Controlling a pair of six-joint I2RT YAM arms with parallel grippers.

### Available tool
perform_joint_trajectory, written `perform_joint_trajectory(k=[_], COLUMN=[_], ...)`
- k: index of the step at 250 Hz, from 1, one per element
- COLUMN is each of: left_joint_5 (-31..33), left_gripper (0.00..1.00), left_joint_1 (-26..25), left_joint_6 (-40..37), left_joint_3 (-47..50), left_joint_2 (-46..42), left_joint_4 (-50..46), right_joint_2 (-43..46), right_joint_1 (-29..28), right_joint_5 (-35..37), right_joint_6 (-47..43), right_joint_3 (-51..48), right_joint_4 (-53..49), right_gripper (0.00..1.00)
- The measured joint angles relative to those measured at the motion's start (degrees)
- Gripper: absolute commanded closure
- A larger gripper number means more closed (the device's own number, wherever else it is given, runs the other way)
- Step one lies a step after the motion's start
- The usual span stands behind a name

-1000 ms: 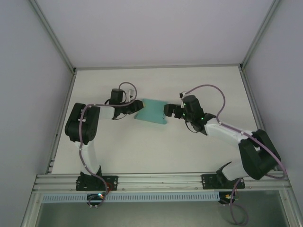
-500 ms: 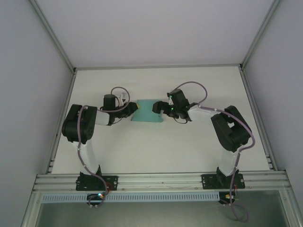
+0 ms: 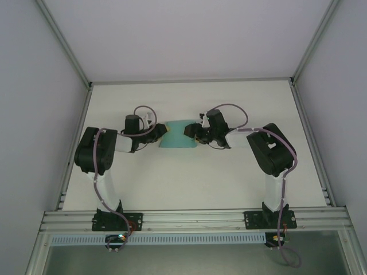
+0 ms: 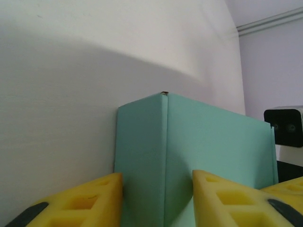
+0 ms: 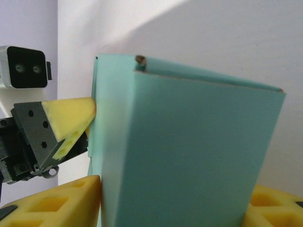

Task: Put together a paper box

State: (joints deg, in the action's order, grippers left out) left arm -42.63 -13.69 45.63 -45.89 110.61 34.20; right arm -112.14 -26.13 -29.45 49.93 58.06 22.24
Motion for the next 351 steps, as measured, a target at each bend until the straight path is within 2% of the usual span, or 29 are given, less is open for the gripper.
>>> perform_joint_trajectory(k=[18, 33, 39, 43, 104, 128, 156, 190, 250, 313, 351], left_joint_5=[1.9, 3.9, 4.6, 5.3, 17.5, 24.3, 31.1, 35.2, 39.3, 40.5, 41.7], left_gripper=[0.3, 0.16, 0.03, 0.0, 0.0, 0.0, 0.0, 0.0, 0.0, 0.0, 0.0], left_joint_1=[-0.9, -1.8, -2.2, -2.4, -8.2, -13.6, -23.1, -30.9, -32.1, -34.0, -34.2], left_joint_6=[-1.9, -4.3, -5.7, -5.8, -20.2, -29.6, -43.4, -56.9, -68.7, -74.0, -75.5], left_joint_3=[-0.3, -0.8, -1.0, -1.3, -7.4, -9.9, -10.3, -8.8, -7.2, -7.3, -7.5], left_joint_2=[-2.2, -4.7, -5.8, -6.3, -16.7, -20.3, -23.8, -25.1, -25.2, -24.8, -24.0], left_joint_4=[-3.9, -8.6, -10.6, -11.9, -30.4, -34.7, -36.5, -37.3, -38.0, -38.4, -38.6], right_joint_2=[1.7, 3.5, 4.3, 4.7, 10.0, 11.1, 12.0, 13.9, 18.0, 17.5, 16.3], right_joint_1=[0.4, 1.1, 1.5, 1.7, 5.0, 7.0, 10.0, 12.6, 14.1, 14.4, 14.4], right_joint_5=[-0.2, -0.2, -0.2, -0.2, -0.3, -1.4, -4.2, -7.2, -14.2, -20.1, -23.6], right_joint_6=[0.9, 1.5, 1.6, 1.6, 2.9, 4.4, 6.3, 8.2, 15.3, 30.0, 36.3], right_joint_3=[-2.3, -4.0, -4.6, -4.9, -8.8, -9.4, -7.9, -5.6, -5.0, -9.3, -9.5], right_joint_4=[1.0, 1.6, 1.7, 1.8, 1.9, 0.6, -5.2, -12.2, -20.2, -14.7, -10.7], right_gripper=[0.47, 0.48, 0.48, 0.48, 0.5, 0.52, 0.55, 0.55, 0.57, 0.58, 0.62])
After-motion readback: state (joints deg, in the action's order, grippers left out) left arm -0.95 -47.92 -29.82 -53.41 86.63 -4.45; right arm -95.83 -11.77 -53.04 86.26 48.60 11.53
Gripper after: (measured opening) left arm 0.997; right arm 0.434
